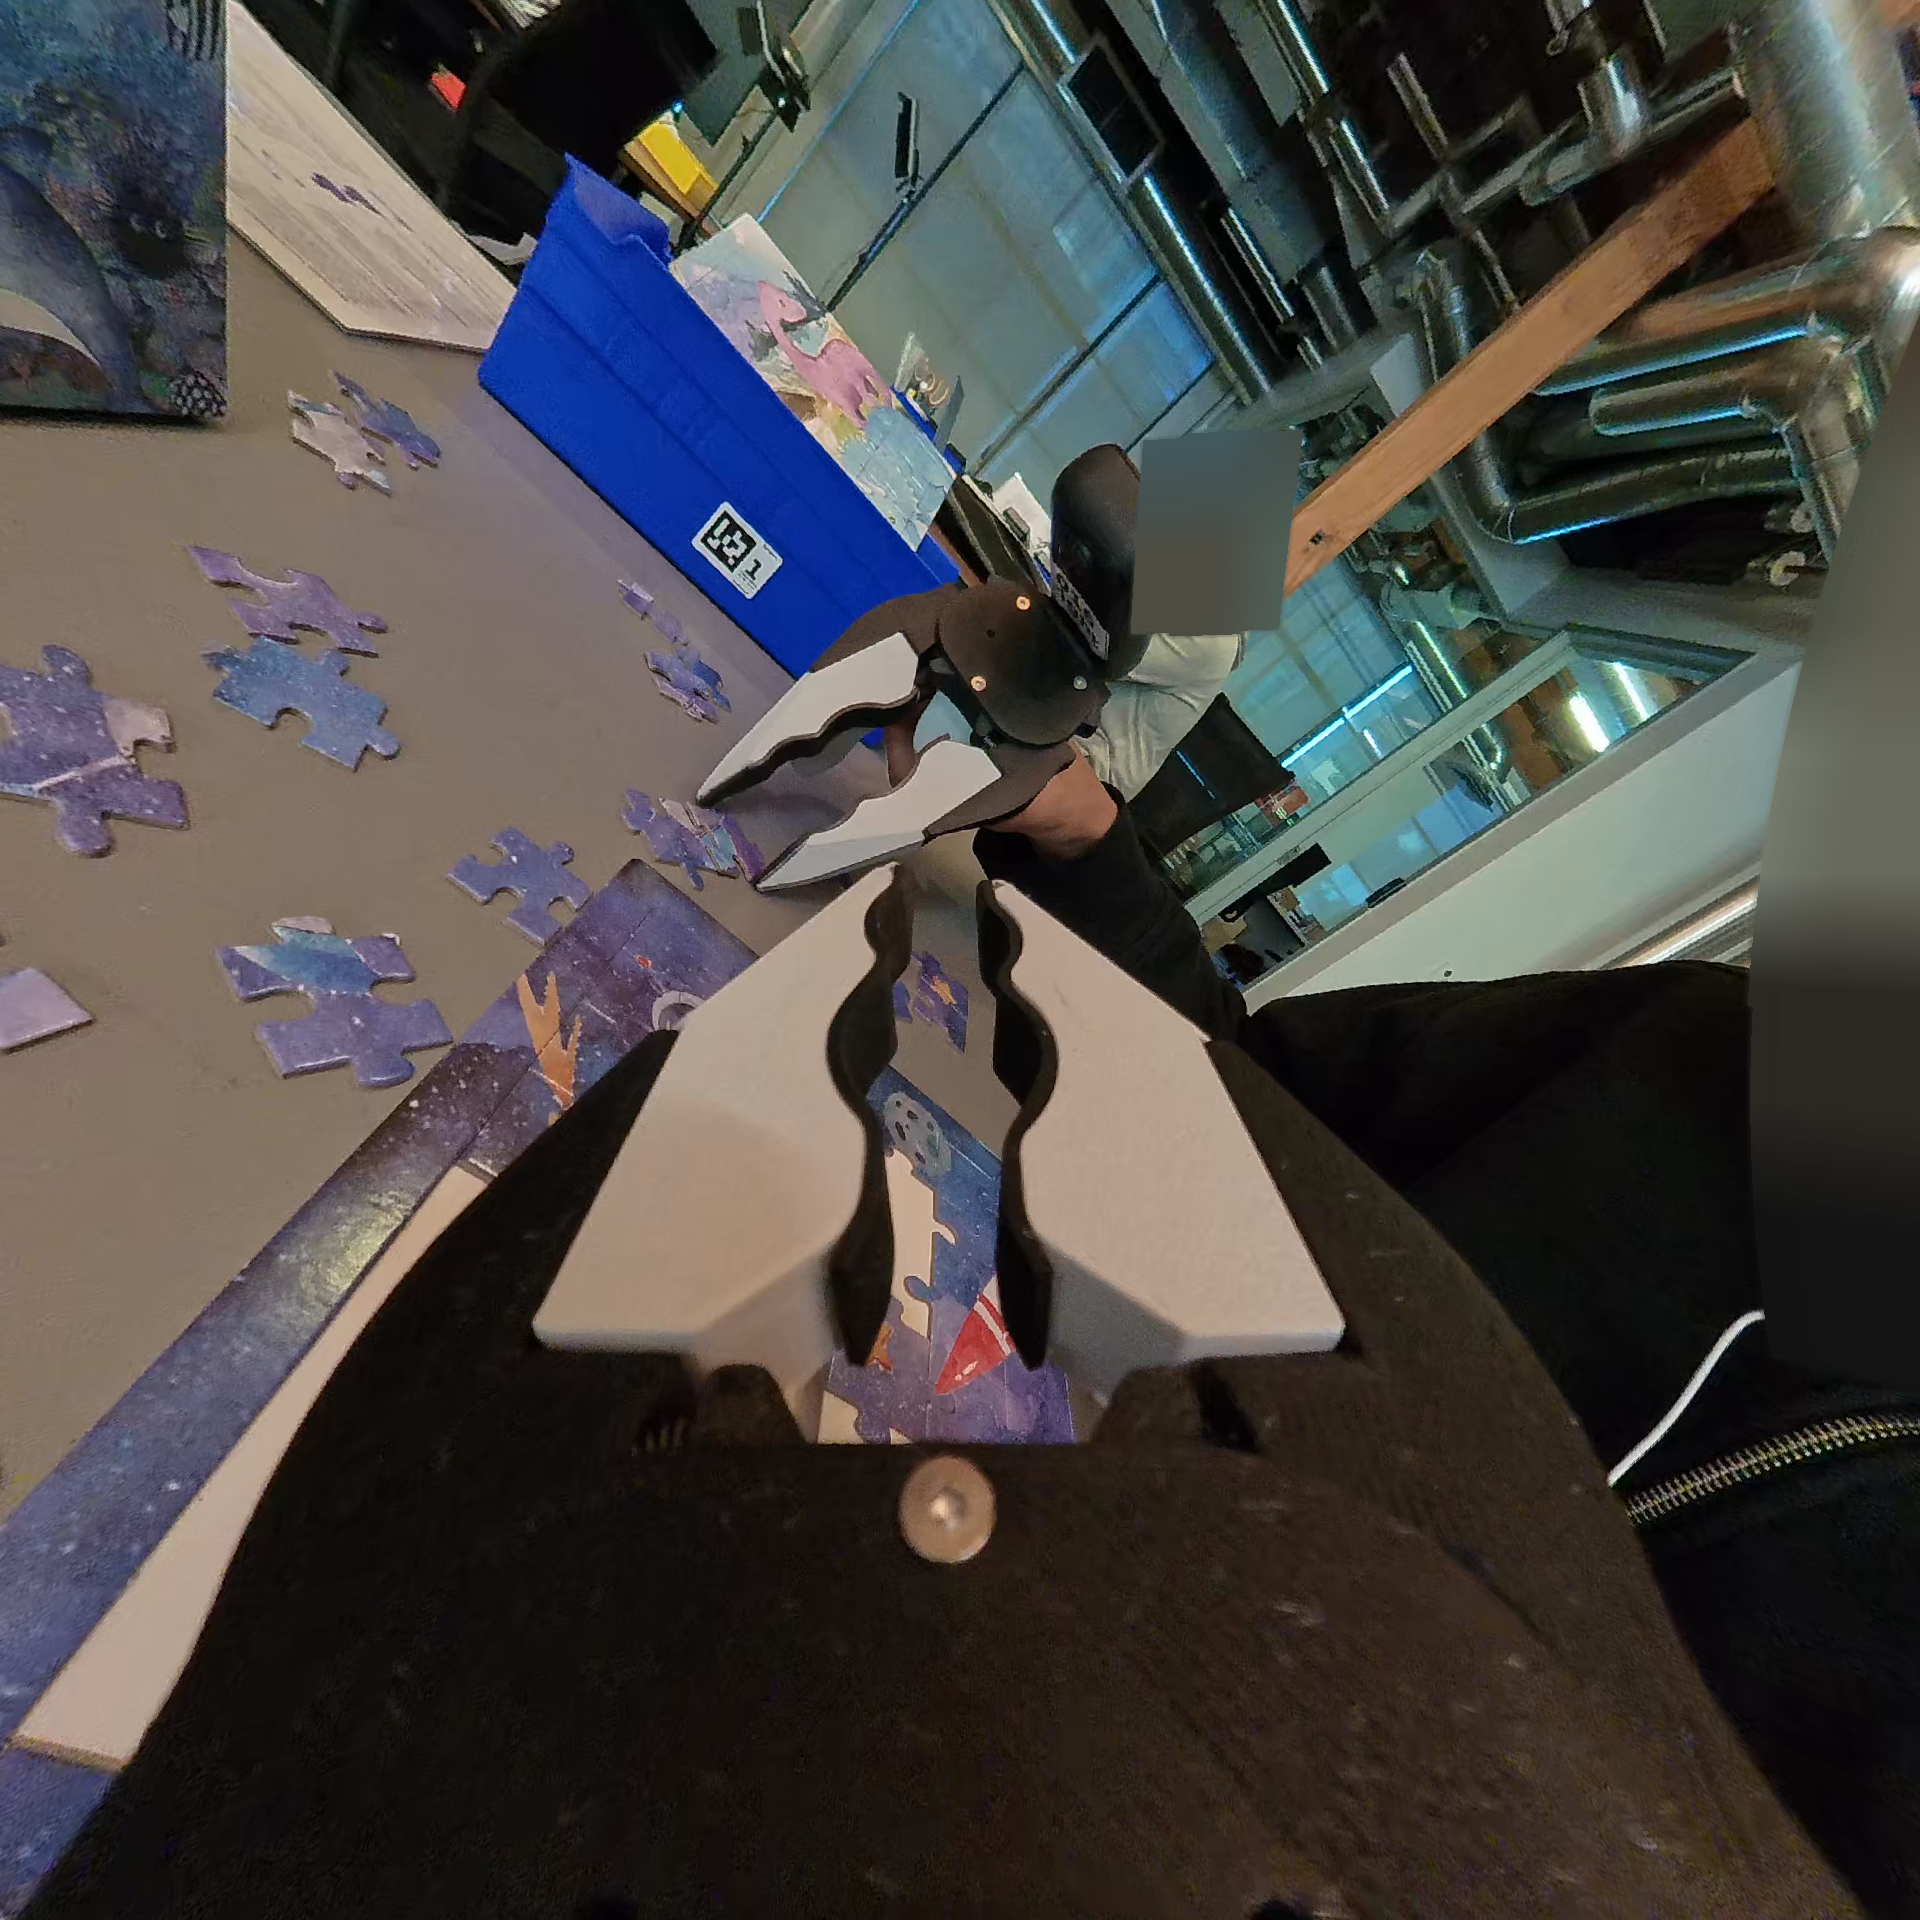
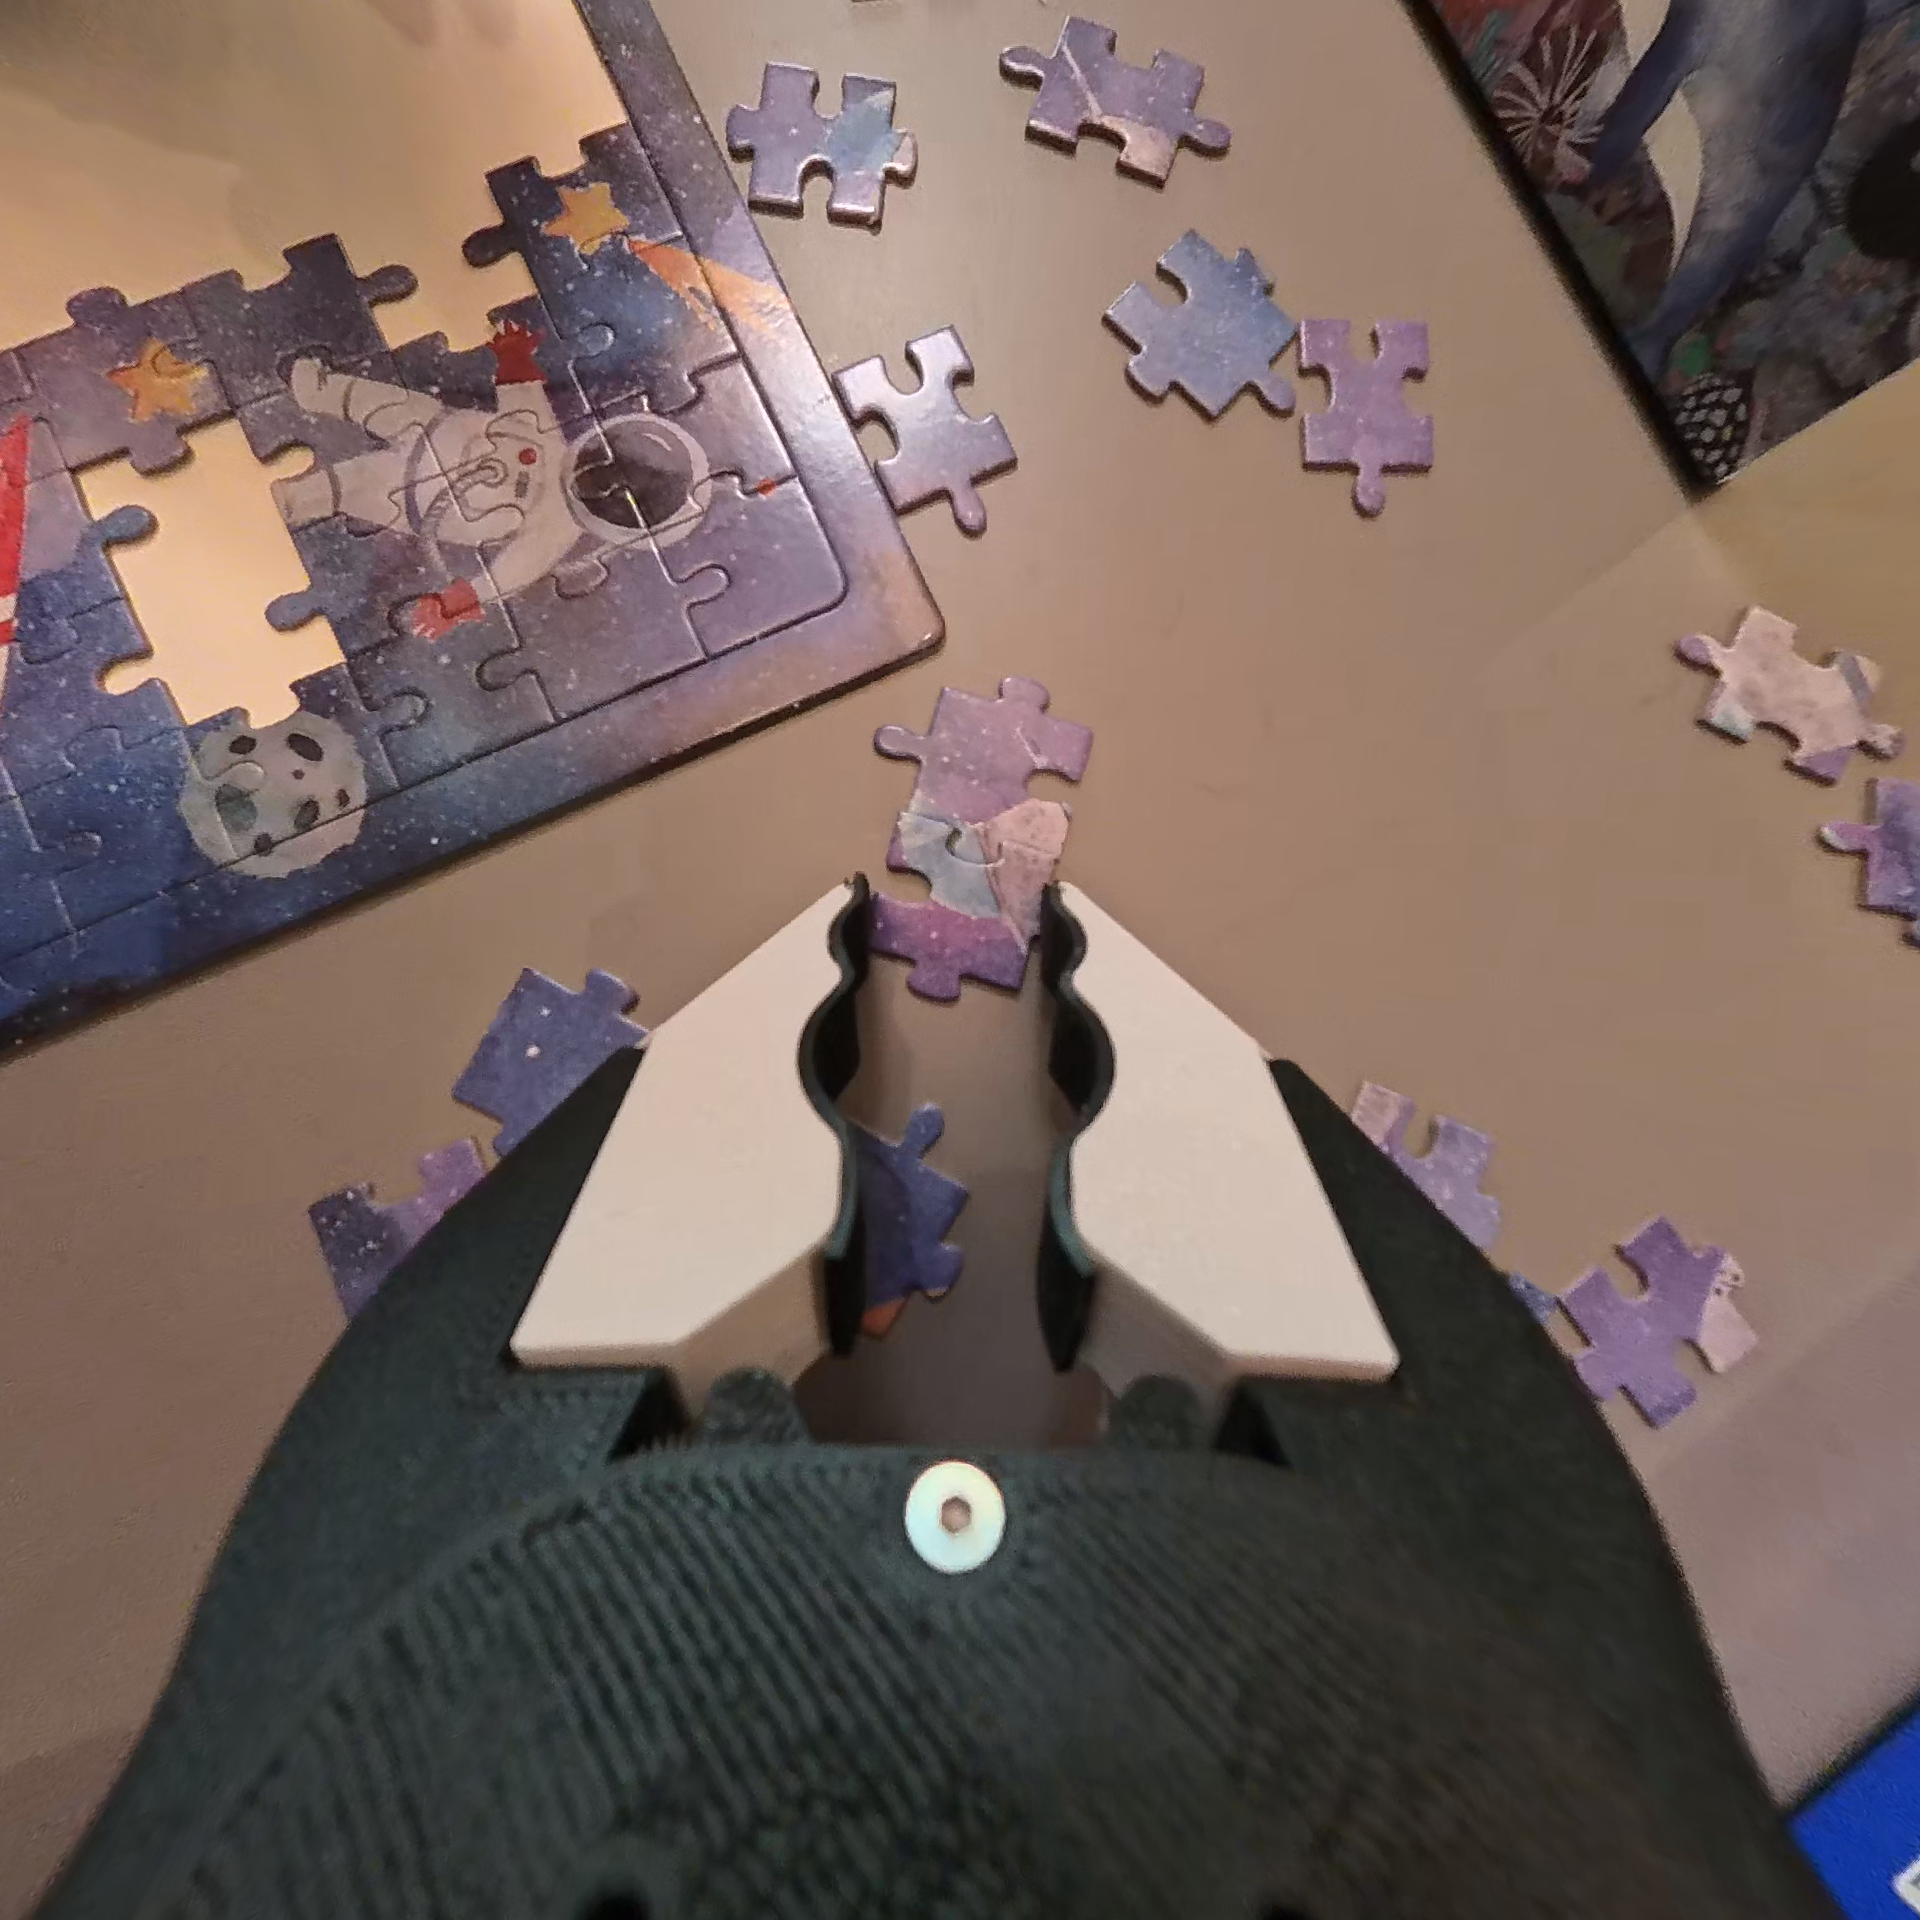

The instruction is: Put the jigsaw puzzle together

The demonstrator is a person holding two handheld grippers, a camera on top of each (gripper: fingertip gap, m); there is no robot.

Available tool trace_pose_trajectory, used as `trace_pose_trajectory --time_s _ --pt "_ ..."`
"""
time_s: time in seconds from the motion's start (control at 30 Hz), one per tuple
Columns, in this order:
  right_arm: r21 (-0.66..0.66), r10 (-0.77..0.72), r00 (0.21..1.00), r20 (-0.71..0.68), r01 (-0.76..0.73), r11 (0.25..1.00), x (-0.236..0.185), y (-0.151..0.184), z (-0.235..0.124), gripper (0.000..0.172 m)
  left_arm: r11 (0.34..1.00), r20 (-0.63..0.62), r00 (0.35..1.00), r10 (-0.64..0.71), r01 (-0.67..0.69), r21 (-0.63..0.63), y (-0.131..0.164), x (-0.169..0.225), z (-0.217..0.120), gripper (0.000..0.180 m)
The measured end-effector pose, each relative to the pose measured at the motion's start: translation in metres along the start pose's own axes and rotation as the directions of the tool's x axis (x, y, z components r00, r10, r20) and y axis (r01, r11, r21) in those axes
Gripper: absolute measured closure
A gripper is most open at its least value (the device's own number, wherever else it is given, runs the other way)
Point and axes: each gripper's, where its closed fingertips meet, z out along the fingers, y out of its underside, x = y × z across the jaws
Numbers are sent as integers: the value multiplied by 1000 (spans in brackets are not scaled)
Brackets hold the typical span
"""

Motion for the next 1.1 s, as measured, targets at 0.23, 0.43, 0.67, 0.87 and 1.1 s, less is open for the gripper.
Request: trace_pose_trajectory --time_s 0.23,0.43,0.67,0.87,1.1 --pt "22 -1 1000 -6 1 1000 -1 -6 -3 139 1000 1 1000 -2 2 -1 0 -1 0 171" --pt "28 21 1000 -10 -21 999 0 -8 0 149 1000 1 1000 -4 4 -1 1 -1 0 171" --pt "11 82 996 -19 -82 997 5 -3 2 154 1000 2 1000 -5 5 -1 1 -2 0 171" --pt "1 59 997 -42 -59 998 3 -8 1 151 1000 3 1000 -6 6 0 0 -2 0 172" --pt "-2 69 997 -35 -69 998 3 -7 1 151 1000 2 1000 -7 7 -3 1 -2 0 172"
